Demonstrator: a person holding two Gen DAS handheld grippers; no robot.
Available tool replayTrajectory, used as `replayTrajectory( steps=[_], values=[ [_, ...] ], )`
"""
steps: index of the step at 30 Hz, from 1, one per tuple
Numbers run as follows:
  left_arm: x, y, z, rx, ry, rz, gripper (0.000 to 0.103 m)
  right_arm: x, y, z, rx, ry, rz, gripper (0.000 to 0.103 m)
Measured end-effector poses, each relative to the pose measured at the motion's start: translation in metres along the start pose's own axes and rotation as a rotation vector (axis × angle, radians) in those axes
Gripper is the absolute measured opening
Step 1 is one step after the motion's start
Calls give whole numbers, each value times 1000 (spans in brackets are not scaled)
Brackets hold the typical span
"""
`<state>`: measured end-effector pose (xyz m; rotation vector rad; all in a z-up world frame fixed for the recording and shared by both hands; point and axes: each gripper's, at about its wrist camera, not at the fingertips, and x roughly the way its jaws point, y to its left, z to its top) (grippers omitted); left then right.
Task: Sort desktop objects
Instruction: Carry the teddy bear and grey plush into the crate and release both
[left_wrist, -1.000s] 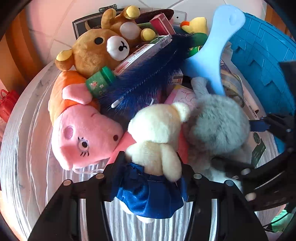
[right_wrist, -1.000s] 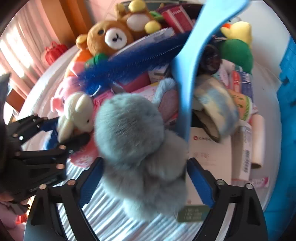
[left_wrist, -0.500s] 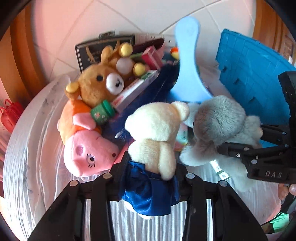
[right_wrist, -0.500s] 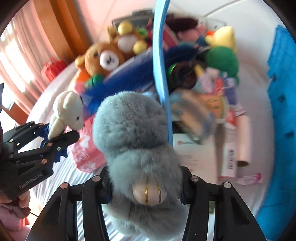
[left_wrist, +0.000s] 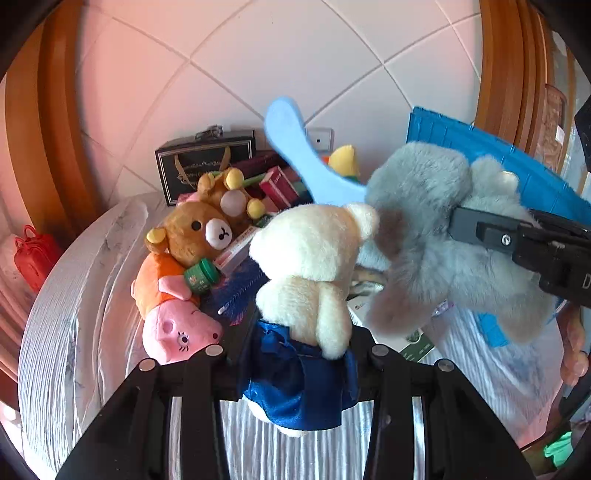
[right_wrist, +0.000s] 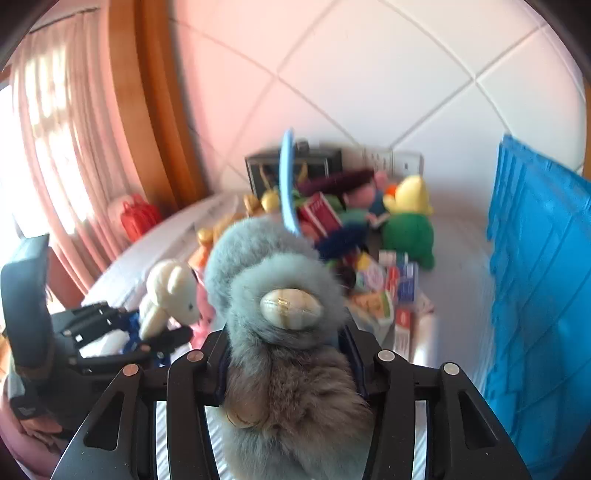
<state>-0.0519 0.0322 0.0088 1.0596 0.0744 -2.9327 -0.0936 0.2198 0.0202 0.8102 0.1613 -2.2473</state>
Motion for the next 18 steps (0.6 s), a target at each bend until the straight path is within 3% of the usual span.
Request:
replayTrajectory(
  steps=[3,7,13,18],
  values=[
    [-10,-5,6,3,-35,15,38,-15,3,10,-21,-56,8,32],
    [-12,-6,5,2,-36,34,38,-18,10,17,-62,-38,4,27],
    [12,-6,-34,-16,99,42,38,12,1,-12,-55,135,11,28],
    [40,-6,-88,-19,265,44,38,38,-8,-70,-27,333,30,31]
  ],
)
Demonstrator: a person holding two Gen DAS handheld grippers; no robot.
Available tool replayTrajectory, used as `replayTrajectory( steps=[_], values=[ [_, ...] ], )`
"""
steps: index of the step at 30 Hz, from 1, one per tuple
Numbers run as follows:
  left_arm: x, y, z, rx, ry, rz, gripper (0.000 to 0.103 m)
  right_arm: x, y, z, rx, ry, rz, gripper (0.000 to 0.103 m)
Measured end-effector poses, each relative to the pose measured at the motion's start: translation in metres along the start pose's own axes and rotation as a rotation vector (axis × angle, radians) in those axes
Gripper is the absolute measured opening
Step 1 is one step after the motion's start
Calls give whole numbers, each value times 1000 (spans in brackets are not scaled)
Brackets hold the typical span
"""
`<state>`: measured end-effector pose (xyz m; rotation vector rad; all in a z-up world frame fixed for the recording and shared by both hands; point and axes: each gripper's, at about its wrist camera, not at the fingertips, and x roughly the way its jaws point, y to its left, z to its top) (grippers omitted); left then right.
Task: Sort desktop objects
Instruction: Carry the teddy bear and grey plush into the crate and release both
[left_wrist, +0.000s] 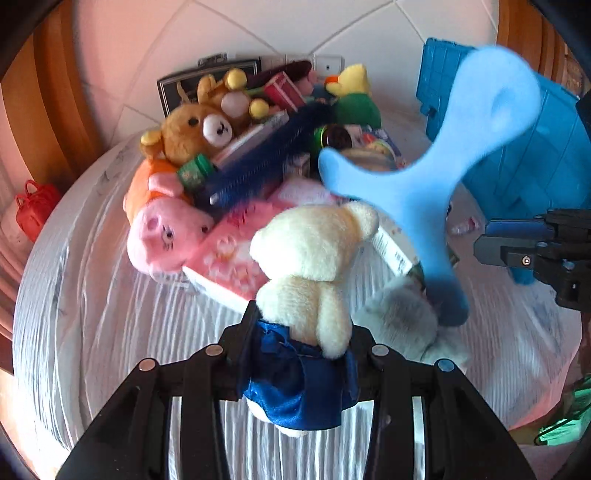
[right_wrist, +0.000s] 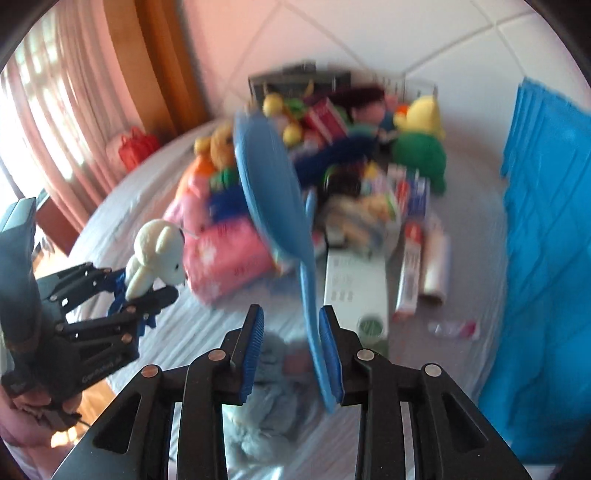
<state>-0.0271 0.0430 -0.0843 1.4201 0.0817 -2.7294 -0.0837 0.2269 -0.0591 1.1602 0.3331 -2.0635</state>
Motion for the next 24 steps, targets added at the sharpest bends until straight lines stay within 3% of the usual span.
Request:
replayTrajectory(
  steps=[3,6,14,19,21,22,24],
  values=[
    [17,-2,-26,-7,91,-14,38,18,2,-26,7,89,46,40],
    [22,-8,-39,6,129,-20,38,31,12,-45,-5,149,70,46],
    [32,-6,-56,3,188,-32,38,76,32,-58,-24,252,66,46],
    [26,-3,-62,0,189,-38,38,116,31,-63,5,311,46,57],
    [22,-1,-60,4,173,-37,38,128,29,-65,25,325,50,57],
    [20,0,-58,3,163,-36,38,126,31,-64,11,304,38,46],
    [12,2,-53,-2,135,-41,38,118,36,-62,-1,292,37,42]
  ],
)
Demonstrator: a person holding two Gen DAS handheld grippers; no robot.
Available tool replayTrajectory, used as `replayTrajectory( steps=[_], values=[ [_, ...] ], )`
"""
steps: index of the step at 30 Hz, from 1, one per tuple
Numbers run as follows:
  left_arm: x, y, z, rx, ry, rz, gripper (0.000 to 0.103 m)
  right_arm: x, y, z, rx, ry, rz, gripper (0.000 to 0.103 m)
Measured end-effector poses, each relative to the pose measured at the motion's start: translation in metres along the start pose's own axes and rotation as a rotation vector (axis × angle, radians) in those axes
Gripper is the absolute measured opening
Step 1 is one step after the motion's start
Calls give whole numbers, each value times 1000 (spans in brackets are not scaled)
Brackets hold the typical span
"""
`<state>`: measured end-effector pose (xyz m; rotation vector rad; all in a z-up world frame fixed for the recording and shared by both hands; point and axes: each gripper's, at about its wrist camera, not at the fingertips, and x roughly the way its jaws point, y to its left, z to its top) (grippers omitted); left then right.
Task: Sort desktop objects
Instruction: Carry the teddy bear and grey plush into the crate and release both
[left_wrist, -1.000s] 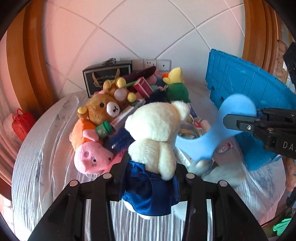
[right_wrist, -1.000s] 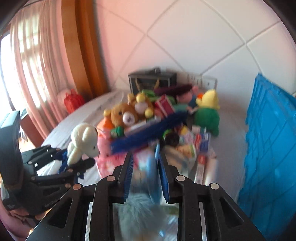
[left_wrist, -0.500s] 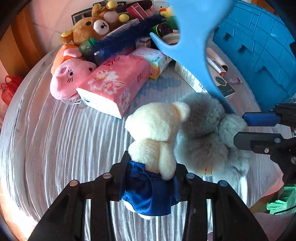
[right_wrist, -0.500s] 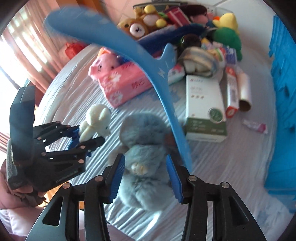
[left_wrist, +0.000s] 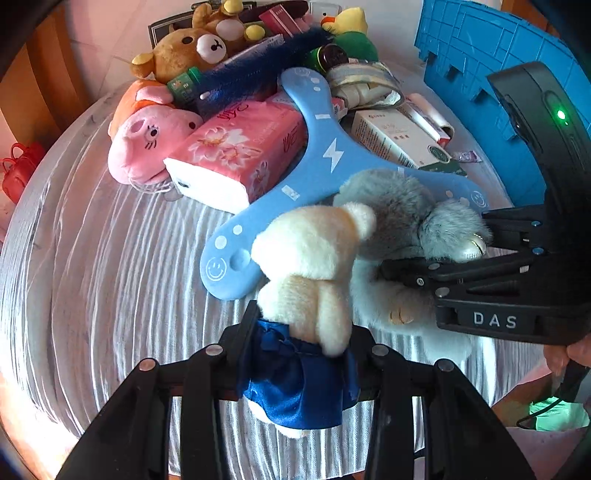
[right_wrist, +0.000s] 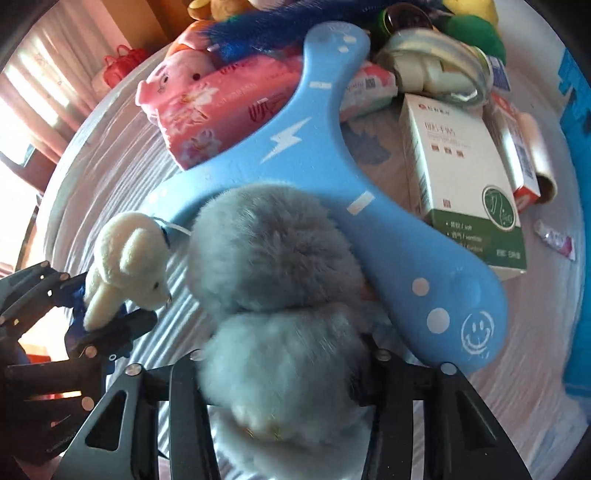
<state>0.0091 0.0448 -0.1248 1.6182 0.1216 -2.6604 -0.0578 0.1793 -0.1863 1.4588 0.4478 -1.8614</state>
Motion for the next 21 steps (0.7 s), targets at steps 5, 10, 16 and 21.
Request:
replayTrajectory(
  steps=[5,10,16,21],
  values=[
    [-29,2,21,-5,-93,6,38,-55,10,-7,-27,-134,70,41],
    [-69,-8,51,11,-221,-6,38,-129,6,-3,-26,-330,63,41],
    [-116,-44,101,73,-386,-39,38,-218,-10,12,1,-571,-40,41],
    [-151,-94,139,143,-504,-72,38,-295,-39,5,46,-761,-152,41]
  ],
)
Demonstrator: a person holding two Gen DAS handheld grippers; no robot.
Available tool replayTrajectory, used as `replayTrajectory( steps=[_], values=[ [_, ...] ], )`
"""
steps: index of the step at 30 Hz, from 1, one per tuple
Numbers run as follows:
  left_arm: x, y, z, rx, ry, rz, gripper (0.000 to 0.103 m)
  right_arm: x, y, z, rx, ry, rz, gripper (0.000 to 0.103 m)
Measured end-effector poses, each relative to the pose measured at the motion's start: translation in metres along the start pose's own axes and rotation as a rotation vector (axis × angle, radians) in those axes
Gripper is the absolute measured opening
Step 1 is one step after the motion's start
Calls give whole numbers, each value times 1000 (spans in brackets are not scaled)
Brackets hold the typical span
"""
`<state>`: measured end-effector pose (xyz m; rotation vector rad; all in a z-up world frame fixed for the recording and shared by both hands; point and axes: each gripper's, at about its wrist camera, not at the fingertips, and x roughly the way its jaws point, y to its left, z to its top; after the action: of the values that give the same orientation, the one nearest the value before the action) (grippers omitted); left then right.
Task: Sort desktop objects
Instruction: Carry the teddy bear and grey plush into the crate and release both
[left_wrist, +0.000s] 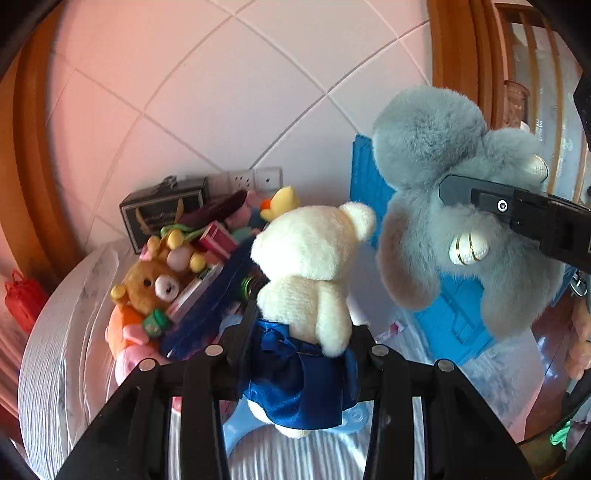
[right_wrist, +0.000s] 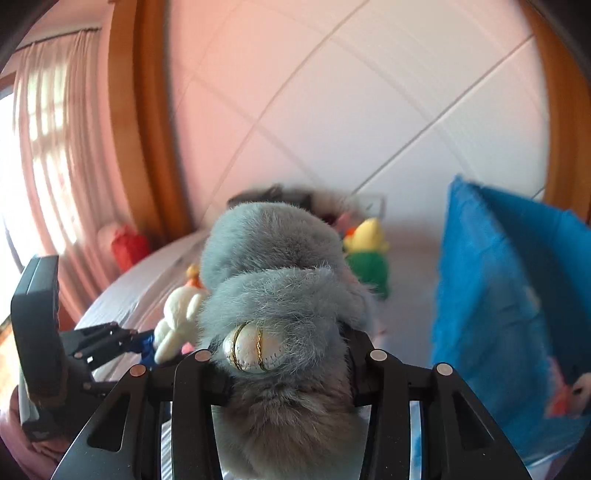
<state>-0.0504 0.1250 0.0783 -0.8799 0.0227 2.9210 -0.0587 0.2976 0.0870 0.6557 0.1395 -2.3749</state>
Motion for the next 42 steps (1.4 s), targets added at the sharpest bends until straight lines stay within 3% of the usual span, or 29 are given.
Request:
replayTrajectory(
  steps=[5,11,16,19,22,29,31,38,39,42],
  values=[
    [-1,-55,50,48,-93,-68,38,-54,-50,27,22,-131,-150,41],
    [7,-131,96,77,-149,-156,38,-103,-127,38,66,-199,-343,41],
    [27,-191,126,93,-145,-215,38,-123,-195,36,91,-196,-483,42],
    [44,-227,140,91,-102,-241,38,-127,-228,32,100,-186,-503,42],
    [65,-258,148,95,-57,-240,38,-120,-256,26,92,-142,-587,42],
    [110,-303,145,146,19,-176,39,-108,-312,8,150,-104,-619,42],
    [120,-309,143,151,86,-190,39,-106,-320,5,188,-86,-605,39],
    [117,-323,135,232,97,-162,48,-100,-324,4,169,-40,-600,40],
    [116,-324,135,241,90,-159,49,-101,-327,2,176,-43,-598,47],
    [112,-325,136,243,67,-139,51,-102,-335,2,198,-36,-575,86]
  ],
)
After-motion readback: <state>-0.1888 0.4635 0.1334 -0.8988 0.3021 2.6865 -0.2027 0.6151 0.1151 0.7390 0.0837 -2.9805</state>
